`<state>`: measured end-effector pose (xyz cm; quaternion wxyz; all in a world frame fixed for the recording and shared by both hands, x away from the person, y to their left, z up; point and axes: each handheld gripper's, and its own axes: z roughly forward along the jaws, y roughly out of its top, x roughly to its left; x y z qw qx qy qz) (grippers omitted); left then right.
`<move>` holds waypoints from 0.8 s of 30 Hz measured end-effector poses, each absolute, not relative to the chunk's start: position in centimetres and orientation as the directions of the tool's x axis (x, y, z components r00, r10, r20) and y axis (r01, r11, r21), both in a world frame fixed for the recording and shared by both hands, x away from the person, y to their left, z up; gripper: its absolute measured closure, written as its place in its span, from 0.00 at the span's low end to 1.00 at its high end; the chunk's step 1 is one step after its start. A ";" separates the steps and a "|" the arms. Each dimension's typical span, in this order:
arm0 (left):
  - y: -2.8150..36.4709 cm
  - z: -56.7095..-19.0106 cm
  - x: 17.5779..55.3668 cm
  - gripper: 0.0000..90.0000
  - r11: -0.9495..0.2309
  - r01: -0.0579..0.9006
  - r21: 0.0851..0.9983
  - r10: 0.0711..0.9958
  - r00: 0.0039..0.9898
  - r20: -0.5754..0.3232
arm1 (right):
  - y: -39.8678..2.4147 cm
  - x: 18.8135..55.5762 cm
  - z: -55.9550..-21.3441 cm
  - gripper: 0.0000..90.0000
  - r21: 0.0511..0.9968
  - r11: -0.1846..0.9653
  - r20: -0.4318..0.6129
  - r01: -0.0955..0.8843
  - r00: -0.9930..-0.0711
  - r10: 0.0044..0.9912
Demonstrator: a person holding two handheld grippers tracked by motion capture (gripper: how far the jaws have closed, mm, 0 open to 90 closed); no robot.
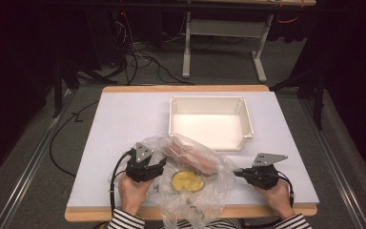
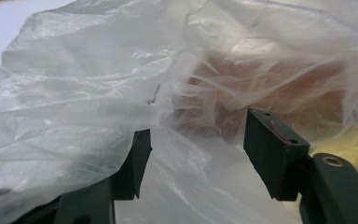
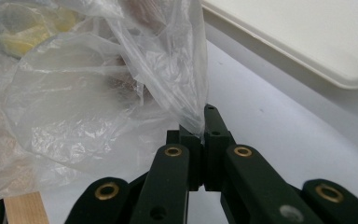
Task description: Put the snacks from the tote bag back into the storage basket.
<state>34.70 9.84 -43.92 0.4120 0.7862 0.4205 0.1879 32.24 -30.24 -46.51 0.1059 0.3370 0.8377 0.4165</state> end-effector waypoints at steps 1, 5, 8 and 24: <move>9.8 -43.9 34.7 0.48 -0.307 0.506 0.806 0.816 0.576 -0.051 | -30.4 32.2 -46.5 1.00 0.768 0.426 0.101 0.478 -0.748 0.656; 9.5 -44.7 34.3 0.67 -0.352 0.544 0.762 0.774 0.627 -0.090 | -31.0 32.3 -46.5 1.00 0.767 0.421 0.097 0.484 -0.736 0.670; 8.5 -45.5 33.6 0.77 -0.431 0.537 0.725 0.722 0.687 -0.081 | -31.8 32.5 -46.6 1.00 0.770 0.393 0.107 0.503 -0.708 0.698; 5.7 -47.3 32.8 0.98 -0.496 0.514 0.699 0.625 0.771 -0.123 | -33.0 34.5 -46.8 0.85 0.769 0.314 0.102 0.556 -0.592 0.799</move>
